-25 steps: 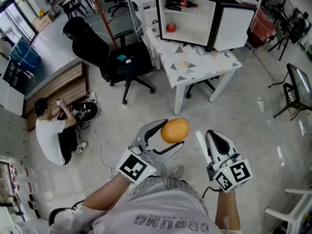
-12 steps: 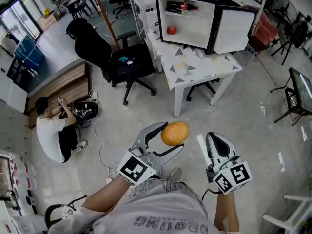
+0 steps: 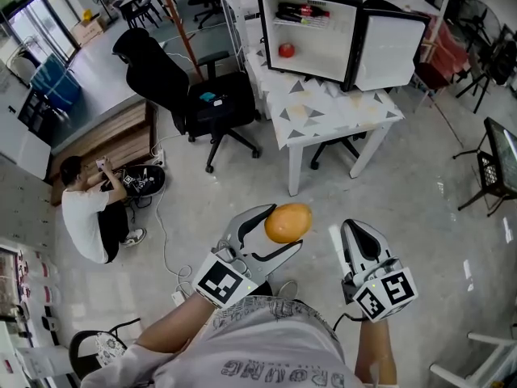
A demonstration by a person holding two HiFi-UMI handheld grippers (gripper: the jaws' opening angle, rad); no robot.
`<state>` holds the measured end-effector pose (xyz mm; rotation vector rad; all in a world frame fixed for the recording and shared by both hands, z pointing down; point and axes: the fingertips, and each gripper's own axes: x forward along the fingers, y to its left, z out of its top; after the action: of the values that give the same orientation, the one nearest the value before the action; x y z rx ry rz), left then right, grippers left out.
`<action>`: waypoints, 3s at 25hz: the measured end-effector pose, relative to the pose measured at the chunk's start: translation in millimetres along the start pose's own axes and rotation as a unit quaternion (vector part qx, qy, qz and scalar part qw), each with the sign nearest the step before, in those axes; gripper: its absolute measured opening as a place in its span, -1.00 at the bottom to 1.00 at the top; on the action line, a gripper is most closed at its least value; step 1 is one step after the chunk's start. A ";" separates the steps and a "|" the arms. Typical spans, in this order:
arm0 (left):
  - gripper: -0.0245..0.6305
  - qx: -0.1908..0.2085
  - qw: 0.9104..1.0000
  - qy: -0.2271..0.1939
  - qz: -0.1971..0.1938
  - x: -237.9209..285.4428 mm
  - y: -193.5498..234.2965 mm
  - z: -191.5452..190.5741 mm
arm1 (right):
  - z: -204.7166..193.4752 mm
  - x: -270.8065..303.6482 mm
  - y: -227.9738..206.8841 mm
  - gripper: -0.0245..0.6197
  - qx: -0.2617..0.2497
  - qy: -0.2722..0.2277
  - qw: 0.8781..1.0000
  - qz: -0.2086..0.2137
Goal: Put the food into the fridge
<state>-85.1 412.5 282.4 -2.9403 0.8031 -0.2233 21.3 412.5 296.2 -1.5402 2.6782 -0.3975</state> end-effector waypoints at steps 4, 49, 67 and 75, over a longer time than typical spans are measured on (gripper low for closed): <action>0.08 -0.003 1.000 0.002 0.006 9.2 3.4 -2.6 | 1.2 4.0 -8.6 -0.92 -0.002 0.001 1.000 0.006; 0.08 -0.045 0.998 0.014 -0.032 175.7 272.5 -58.7 | 26.9 262.4 -164.4 -0.92 0.021 0.039 0.998 -0.045; 0.08 -0.035 0.997 0.010 -0.065 226.0 392.9 -60.3 | 53.8 375.1 -202.4 -0.92 0.029 0.035 0.996 -0.076; 0.08 -0.030 0.997 0.007 -0.068 237.4 410.0 -57.3 | 58.6 388.4 -213.6 -0.92 0.030 0.030 0.996 -0.083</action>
<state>-96.7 -63.3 317.5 -3.0560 0.6216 -0.2343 12.5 -33.3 329.3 -1.7659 2.5628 -0.5334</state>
